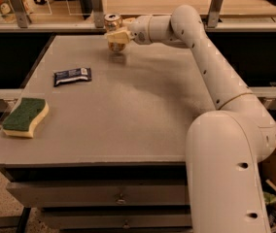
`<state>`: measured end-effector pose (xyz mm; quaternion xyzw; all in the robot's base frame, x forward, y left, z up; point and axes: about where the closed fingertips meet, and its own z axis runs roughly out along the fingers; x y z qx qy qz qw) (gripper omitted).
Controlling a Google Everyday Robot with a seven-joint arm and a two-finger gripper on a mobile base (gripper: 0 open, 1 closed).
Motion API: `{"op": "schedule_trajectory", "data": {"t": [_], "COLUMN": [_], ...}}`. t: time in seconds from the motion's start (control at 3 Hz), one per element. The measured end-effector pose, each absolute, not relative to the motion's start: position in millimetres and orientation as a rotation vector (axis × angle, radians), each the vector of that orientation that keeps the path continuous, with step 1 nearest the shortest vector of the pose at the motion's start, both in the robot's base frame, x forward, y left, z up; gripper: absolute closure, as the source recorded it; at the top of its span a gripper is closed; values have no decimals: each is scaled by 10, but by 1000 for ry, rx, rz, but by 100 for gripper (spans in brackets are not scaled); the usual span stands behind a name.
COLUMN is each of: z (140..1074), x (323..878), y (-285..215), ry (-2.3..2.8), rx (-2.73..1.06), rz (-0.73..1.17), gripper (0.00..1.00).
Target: Move orange can near rxbar blueberry
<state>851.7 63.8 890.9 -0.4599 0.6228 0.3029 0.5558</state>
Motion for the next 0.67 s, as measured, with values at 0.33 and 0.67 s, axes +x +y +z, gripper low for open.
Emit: {"op": "schedule_trajectory", "data": {"t": [0.33, 0.67], "z": [9134, 9210], "x": [8278, 7968], "y": [697, 826], "ry": [1424, 1404], "rx": [-1124, -1177], "rz": [759, 825], "gripper": [100, 100]}}
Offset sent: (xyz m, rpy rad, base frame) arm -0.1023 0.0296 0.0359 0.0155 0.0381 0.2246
